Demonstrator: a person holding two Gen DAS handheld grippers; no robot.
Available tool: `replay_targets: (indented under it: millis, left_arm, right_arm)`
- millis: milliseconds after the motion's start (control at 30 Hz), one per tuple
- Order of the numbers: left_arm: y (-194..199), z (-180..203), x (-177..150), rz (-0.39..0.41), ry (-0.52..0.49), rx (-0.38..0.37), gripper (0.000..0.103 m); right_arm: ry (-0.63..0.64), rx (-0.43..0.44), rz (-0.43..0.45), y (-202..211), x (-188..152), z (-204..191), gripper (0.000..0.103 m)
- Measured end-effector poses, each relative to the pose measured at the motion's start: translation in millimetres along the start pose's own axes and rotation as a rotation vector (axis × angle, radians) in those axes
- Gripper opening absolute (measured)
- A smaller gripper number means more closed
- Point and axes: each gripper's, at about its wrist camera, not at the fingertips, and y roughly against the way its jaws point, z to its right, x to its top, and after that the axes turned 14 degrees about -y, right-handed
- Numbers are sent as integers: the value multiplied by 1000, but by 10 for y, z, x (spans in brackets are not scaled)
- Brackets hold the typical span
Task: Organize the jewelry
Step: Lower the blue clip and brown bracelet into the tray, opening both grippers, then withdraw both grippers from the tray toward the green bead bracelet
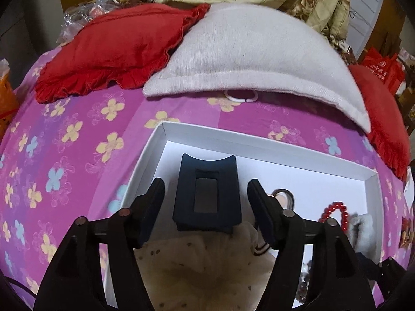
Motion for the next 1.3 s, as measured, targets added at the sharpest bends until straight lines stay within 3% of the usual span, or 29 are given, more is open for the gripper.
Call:
replay_targets:
  millis: [367,667,800,933,1300]
  left_arm:
    - [465,117,-136,77,-81,60,67]
    - [878,195,-504,120,-102,89,67]
    - [1090,265,-692,146,-116,96,67]
    - [1289,344,-874,168,-142,99,67]
    - [1577,339,-1548,110,-133,-40,67]
  right_arm:
    - [-16,-35,15,202,-75,-60,43]
    - [-28,-66,40,504,-302,-86,46]
    - [-26,-79,67,672,-435,-131,60]
    - [-13,-89,82,857,-605,-160,61]
    - [1,-104,29,1065,-1201,81,61]
